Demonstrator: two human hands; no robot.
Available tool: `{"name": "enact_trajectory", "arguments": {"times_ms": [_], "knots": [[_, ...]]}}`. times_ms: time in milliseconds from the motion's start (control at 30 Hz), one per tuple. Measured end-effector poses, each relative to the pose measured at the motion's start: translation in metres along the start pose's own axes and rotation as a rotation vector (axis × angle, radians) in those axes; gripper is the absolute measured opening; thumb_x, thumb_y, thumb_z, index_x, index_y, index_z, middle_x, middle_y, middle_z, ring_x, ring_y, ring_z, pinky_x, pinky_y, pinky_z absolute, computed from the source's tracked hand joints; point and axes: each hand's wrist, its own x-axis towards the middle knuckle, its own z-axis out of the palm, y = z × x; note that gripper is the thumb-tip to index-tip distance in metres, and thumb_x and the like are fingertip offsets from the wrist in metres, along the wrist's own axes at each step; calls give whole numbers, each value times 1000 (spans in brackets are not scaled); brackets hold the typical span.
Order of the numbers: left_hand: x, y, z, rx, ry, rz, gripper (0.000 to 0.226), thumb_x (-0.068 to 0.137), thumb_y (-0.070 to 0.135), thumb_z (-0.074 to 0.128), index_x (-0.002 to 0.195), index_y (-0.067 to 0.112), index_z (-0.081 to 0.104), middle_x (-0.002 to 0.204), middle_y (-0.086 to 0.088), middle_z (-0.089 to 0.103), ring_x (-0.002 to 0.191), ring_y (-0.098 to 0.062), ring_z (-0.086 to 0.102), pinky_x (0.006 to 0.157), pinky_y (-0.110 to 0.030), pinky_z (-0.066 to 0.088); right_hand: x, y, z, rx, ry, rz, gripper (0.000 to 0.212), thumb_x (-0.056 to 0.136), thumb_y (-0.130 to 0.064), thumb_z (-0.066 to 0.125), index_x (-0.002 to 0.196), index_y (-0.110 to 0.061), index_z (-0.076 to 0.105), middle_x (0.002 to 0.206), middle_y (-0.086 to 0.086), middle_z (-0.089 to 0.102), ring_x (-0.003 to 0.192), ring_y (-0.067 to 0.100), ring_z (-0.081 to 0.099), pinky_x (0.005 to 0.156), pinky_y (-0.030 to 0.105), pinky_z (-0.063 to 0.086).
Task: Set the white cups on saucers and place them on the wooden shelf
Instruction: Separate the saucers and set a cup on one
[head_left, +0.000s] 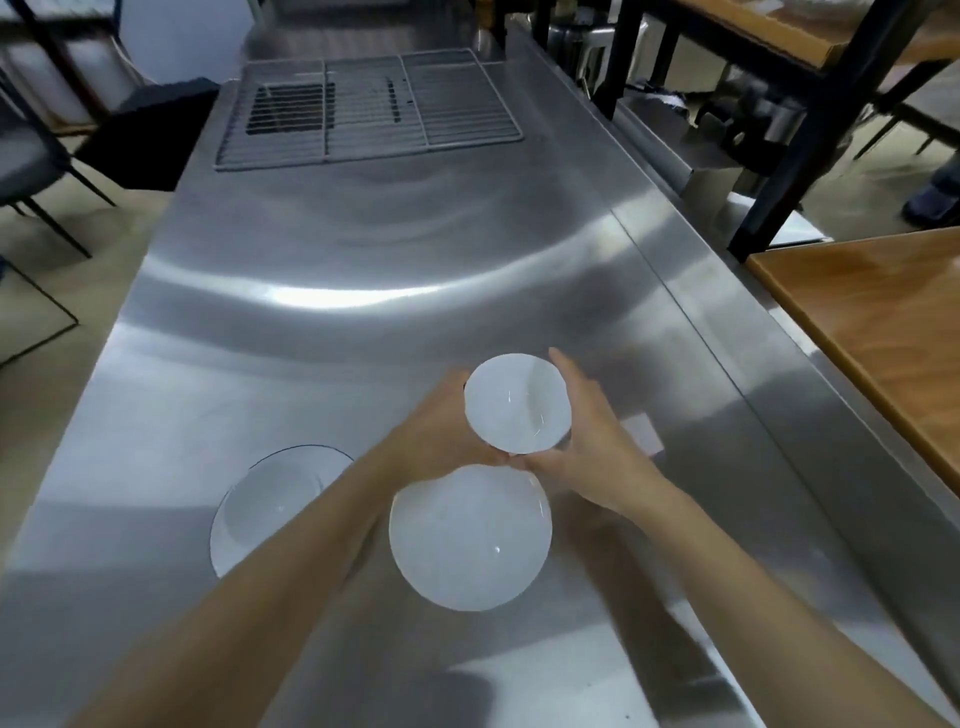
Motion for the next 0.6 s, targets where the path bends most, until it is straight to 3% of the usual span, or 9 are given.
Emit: {"name": "enact_trajectory", "arguments": {"times_ms": [67,133,200,267,400,467,533,600], "knots": [[-25,-4,-8,74,54,-17,63,59,9,86,90,45,44,96,38,58,90,13,56,64,3,40,-11,-11,15,-9,-39,-20,117,55,-50,80,143,-38,5,146,0,25,133,21,26,103,45,32],[-45,-13,-13,130,62,-130,67,60,20,87,102,44,39,111,21,48,99,-3,51,76,-10,41,-21,-18,28,-11,-72,-24,117,54,-50,81,143,-38,5,147,-2,24,132,19,27,101,43,33],[-62,-23,-14,150,69,-243,76,60,26,87,117,32,37,121,7,42,106,-12,46,80,-23,40,-30,-21,40,-25,-107,-16,117,52,-53,80,141,-41,5,144,-2,26,128,19,30,99,43,35],[-76,-27,-11,136,67,-297,83,60,29,87,124,22,35,123,5,43,106,-13,46,81,-25,41,-39,-21,49,-38,-121,-2,116,51,-55,80,140,-43,6,142,-2,28,126,19,33,98,44,37],[-92,-31,-2,100,51,-293,74,58,32,87,110,36,35,117,8,45,101,-7,48,77,-20,44,-53,-16,60,-43,-98,23,115,50,-50,82,139,-44,9,134,-1,33,123,20,35,91,36,37],[-94,-31,0,90,48,-293,69,58,28,87,107,35,39,113,8,49,102,-5,51,84,-24,48,-58,-15,63,-34,-87,5,111,50,-50,82,137,-43,13,129,-4,34,120,16,34,89,32,34],[-95,-31,3,54,55,-245,55,57,19,88,89,39,48,95,16,54,86,13,55,72,-7,47,-61,-17,65,-1,-76,-19,103,50,-52,80,131,-46,18,120,-12,31,115,10,31,87,28,31],[-96,-33,3,31,62,-207,55,57,12,88,79,42,48,85,21,51,73,25,51,61,1,43,-64,-20,67,23,-59,-26,101,51,-50,80,132,-44,21,120,-15,30,114,6,29,89,27,31]]}}
